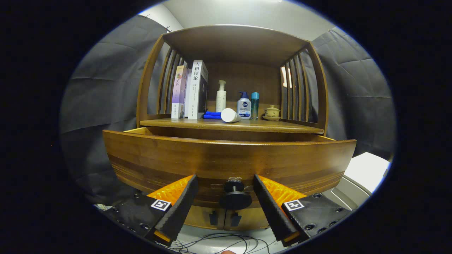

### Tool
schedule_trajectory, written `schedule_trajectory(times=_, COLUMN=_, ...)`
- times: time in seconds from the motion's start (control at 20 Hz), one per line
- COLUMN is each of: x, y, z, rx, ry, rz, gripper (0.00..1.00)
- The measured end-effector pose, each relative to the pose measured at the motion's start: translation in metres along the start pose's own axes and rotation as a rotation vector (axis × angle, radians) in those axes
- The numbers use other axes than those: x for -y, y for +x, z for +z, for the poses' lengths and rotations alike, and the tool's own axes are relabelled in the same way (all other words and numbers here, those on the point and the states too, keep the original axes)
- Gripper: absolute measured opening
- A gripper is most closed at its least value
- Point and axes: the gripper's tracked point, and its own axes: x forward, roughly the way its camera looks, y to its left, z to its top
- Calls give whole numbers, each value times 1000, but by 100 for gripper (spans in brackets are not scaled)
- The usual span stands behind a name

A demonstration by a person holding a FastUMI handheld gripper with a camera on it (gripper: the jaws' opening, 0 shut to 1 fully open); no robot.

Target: Pull open the drawer, take out the items inside it, and place them on the countertop above the cabinet.

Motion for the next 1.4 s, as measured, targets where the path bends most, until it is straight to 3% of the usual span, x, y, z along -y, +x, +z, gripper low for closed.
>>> schedule_trajectory(times=1.4, x=0, y=108, z=19, rx=36, ry=-18, rz=-23, gripper=100)
